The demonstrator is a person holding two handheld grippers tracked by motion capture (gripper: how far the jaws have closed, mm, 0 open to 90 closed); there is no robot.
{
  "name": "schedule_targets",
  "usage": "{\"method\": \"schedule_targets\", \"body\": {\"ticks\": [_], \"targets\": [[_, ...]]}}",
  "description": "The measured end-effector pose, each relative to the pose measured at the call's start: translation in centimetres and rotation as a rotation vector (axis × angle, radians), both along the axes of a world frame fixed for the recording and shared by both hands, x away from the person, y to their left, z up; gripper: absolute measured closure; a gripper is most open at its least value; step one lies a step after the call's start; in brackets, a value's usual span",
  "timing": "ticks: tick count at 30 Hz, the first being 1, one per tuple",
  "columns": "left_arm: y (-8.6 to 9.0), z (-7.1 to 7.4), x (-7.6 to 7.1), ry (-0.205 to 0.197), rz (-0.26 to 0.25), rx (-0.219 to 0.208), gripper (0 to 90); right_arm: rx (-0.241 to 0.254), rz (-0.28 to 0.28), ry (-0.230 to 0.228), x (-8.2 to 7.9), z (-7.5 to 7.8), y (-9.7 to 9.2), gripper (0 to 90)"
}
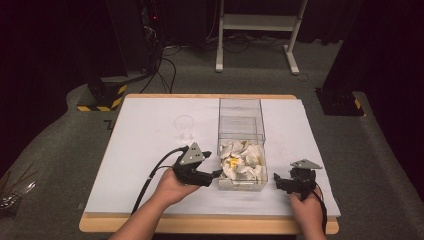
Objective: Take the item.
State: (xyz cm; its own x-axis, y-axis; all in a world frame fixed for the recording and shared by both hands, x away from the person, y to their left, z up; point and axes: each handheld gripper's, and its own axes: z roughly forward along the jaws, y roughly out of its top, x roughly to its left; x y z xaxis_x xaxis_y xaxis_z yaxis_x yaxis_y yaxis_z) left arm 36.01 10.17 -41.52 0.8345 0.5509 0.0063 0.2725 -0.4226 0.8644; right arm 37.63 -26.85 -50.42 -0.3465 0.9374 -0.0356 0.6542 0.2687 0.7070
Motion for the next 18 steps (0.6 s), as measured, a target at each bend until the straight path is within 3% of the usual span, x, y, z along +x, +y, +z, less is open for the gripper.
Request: {"method": "schedule_targets", "body": {"ticks": [9, 18], "targets": [[-1.4, 0.1, 0.8, 0.028, -0.031, -0.023, 29.1, 0.0, 0.001, -0.001, 0.0, 0.0, 0.0, 10.0], [-2.8, 0.1, 1.3, 0.041, -0.059, -0.011, 31.0, 0.001, 0.0, 0.0, 0.0, 0.0, 0.0, 10.1]]}}
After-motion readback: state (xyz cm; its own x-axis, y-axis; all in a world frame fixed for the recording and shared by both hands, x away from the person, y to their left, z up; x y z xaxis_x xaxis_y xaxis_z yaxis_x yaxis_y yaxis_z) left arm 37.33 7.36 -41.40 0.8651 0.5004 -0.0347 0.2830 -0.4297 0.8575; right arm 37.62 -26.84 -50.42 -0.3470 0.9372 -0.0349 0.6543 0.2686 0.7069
